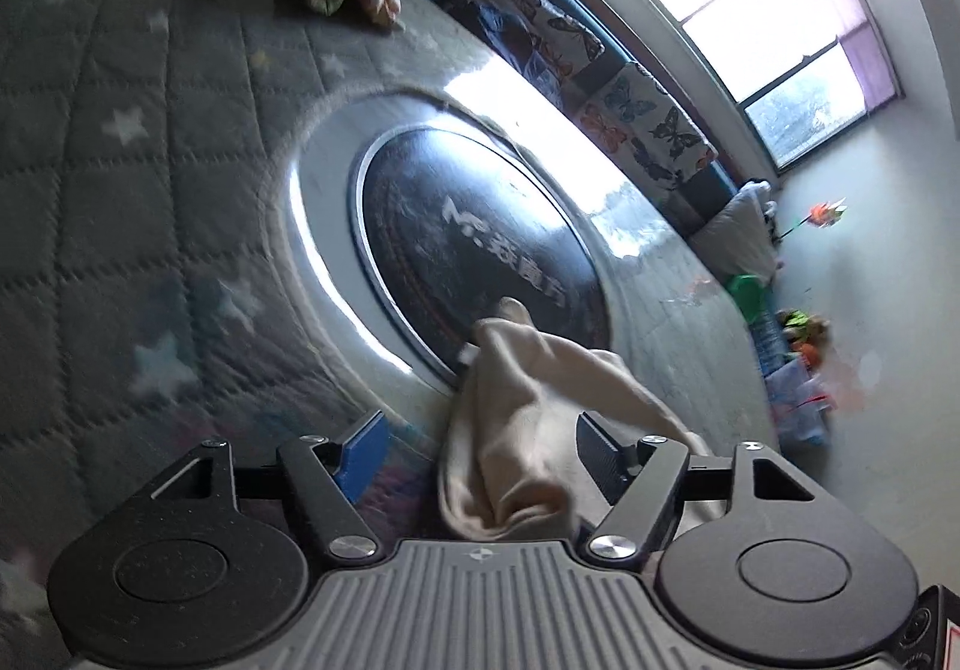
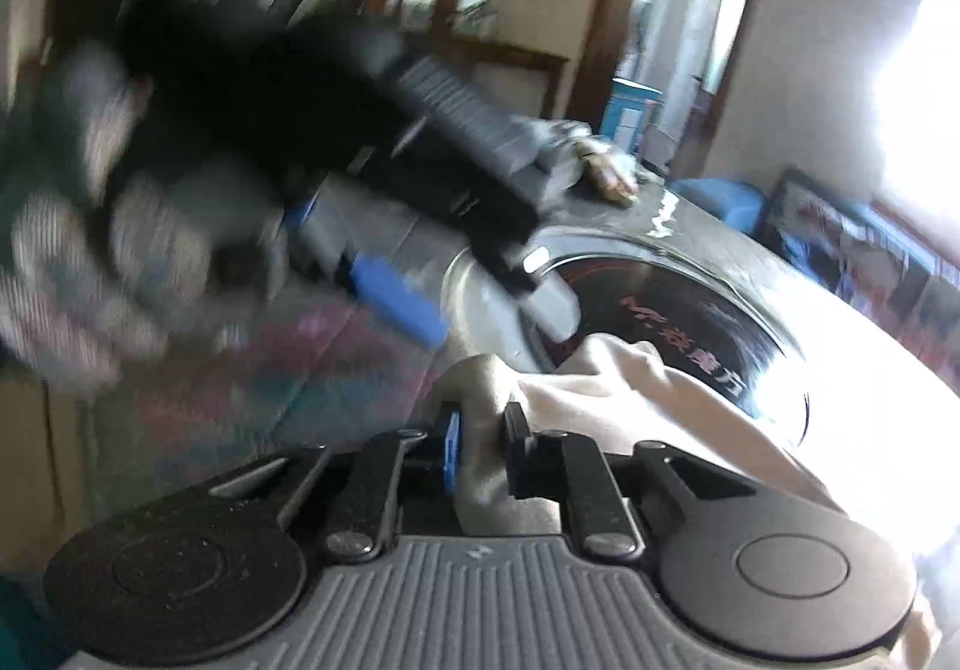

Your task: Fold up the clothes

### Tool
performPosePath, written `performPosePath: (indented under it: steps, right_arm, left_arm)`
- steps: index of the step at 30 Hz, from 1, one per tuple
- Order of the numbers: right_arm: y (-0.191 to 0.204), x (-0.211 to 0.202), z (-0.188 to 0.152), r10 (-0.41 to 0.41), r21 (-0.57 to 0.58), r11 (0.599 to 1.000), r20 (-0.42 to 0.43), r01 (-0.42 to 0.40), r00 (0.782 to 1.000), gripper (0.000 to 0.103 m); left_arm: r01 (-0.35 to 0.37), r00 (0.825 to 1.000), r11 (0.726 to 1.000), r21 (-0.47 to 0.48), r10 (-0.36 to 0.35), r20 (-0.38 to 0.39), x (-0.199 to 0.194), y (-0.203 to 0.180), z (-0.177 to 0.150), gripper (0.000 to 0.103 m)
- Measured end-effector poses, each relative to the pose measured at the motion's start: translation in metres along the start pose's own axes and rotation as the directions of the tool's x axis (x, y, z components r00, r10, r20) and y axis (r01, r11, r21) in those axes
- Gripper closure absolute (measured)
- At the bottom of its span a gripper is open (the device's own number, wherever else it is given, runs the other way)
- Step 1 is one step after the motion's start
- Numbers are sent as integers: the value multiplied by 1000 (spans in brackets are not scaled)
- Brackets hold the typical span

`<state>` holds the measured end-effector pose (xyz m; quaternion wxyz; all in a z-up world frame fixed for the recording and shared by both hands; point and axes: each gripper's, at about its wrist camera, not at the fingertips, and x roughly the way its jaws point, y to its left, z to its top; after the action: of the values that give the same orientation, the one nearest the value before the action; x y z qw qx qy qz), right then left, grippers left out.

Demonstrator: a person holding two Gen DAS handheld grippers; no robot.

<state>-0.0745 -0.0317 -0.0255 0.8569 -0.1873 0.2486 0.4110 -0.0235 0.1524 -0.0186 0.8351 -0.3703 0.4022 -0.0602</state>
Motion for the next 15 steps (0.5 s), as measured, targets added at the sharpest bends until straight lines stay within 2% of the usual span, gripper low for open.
performPosePath:
  steps: [5, 8, 10, 11, 12, 15]
  right_arm:
    - [-19, -22, 6, 30, 110, 993, 58, -36, 998, 92]
    - [-22, -28, 4, 47, 135, 989, 68, -56, 997, 92]
    - [-21, -32, -1, 55, 134, 989, 68, -64, 996, 92]
    - [-21, -33, -3, 56, 134, 989, 66, -65, 996, 91]
    - [-21, -33, -4, 58, 134, 989, 61, -66, 996, 91]
    - [-29, -45, -12, 49, 166, 984, 70, -60, 996, 85]
  left_arm:
    - [89, 994, 992, -94, -95, -59, 22, -3, -4, 27]
    - [123, 988, 985, -118, -133, -80, 33, -7, -4, 32]
    - [124, 986, 986, -110, -134, -96, 40, -9, -4, 60]
    - [118, 987, 986, -114, -130, -100, 42, -7, -4, 66]
    - [112, 987, 987, -119, -125, -103, 43, -5, -4, 76]
    - [95, 988, 989, -113, -107, -108, 45, 1, -2, 82]
